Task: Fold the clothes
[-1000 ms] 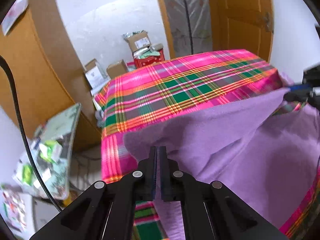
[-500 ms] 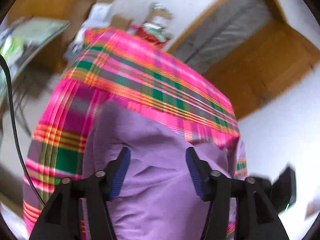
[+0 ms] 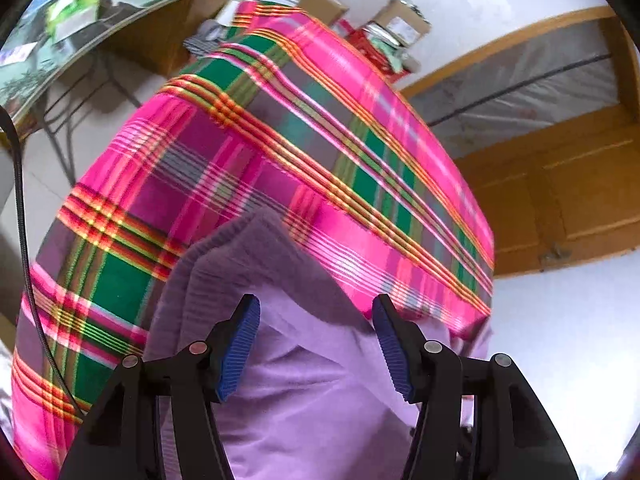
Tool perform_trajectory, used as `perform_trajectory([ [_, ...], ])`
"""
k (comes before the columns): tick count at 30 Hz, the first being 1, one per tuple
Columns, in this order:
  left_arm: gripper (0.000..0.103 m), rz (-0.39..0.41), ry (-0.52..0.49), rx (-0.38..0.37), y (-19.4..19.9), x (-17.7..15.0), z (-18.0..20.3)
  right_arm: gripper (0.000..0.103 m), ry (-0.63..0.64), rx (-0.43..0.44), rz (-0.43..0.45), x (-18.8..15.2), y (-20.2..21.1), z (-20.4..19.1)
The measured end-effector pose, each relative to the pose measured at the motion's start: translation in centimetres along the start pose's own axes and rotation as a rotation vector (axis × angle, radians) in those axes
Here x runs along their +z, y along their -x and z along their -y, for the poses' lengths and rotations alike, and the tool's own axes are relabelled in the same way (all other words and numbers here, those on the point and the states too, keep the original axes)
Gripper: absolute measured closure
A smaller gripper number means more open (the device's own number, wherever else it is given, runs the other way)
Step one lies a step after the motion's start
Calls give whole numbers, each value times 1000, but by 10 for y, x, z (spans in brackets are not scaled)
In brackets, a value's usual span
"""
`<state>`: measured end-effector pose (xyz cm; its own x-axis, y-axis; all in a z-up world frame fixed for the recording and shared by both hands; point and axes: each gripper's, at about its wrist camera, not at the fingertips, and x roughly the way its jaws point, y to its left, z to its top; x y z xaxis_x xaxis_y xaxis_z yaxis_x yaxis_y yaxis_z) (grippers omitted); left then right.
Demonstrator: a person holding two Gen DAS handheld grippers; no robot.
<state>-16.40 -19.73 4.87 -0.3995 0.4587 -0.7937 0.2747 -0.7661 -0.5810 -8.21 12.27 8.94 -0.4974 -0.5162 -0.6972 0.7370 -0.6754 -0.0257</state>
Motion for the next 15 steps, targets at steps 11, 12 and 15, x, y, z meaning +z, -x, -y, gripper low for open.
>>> perform_trajectory([
  [11, 85, 21, 2, 12, 6, -11, -6, 99, -8, -4, 18, -7, 2, -3],
  [12, 89, 24, 2, 9, 7, -13, -8, 99, -8, -10, 24, -6, 4, -3],
  [15, 94, 32, 11, -13, 13, -17, -14, 99, -10, -35, 49, -2, 12, -5],
])
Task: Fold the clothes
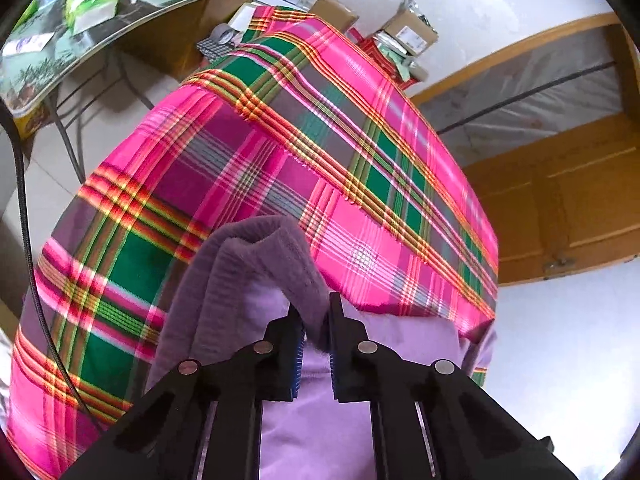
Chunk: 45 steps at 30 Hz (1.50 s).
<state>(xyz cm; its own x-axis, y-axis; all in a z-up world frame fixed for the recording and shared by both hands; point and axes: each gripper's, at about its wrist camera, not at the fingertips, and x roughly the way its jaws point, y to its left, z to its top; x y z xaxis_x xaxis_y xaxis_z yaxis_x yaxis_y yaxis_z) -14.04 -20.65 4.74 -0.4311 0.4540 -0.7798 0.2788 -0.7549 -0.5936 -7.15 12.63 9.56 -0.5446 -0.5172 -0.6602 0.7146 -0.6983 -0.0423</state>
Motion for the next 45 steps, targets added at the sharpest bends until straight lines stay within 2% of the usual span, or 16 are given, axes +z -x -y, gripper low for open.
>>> perform_trajectory([
  [14, 95, 87, -59, -90, 53, -26, -5, 99, 25, -71, 121, 31, 57, -18],
  [20, 95, 93, -56, -114, 65, -47, -20, 99, 66, -82, 111, 30, 72, -44],
  [33, 95, 95, -80, -116, 67, -105, -48, 99, 28, -55, 45, -16, 82, -74],
  [40, 95, 72, -37, -97, 50, -128, -74, 99, -8, -29, -4, -40, 70, -80],
  [45, 95, 91, -18, -96, 49, -140, -85, 99, -11, -22, -25, -52, 62, -85],
])
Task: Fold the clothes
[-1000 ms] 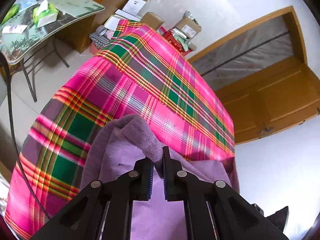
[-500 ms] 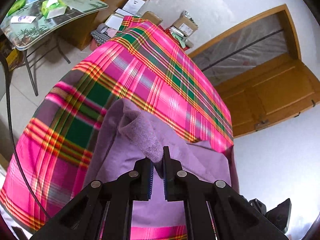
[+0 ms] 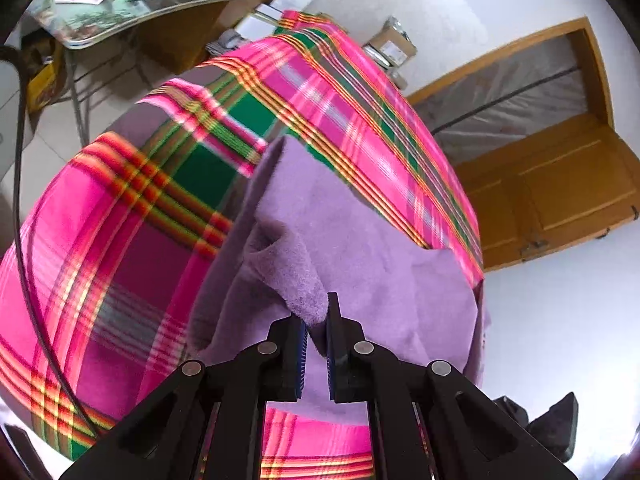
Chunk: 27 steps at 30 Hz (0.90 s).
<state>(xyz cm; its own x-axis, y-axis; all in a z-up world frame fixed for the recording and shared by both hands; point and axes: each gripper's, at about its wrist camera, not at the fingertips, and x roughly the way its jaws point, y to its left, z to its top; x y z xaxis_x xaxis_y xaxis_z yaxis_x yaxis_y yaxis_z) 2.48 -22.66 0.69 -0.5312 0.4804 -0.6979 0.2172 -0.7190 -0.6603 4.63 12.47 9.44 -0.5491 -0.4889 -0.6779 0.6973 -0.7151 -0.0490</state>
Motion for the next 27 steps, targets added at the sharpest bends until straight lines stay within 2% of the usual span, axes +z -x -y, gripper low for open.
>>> perform_trajectory([
  [13, 95, 22, 24, 43, 1, -22, -20, 99, -10, 54, -65, -17, -11, -1],
  [27, 93, 29, 27, 67, -3, -30, -28, 95, -111, 142, -165, -31, -31, 4],
])
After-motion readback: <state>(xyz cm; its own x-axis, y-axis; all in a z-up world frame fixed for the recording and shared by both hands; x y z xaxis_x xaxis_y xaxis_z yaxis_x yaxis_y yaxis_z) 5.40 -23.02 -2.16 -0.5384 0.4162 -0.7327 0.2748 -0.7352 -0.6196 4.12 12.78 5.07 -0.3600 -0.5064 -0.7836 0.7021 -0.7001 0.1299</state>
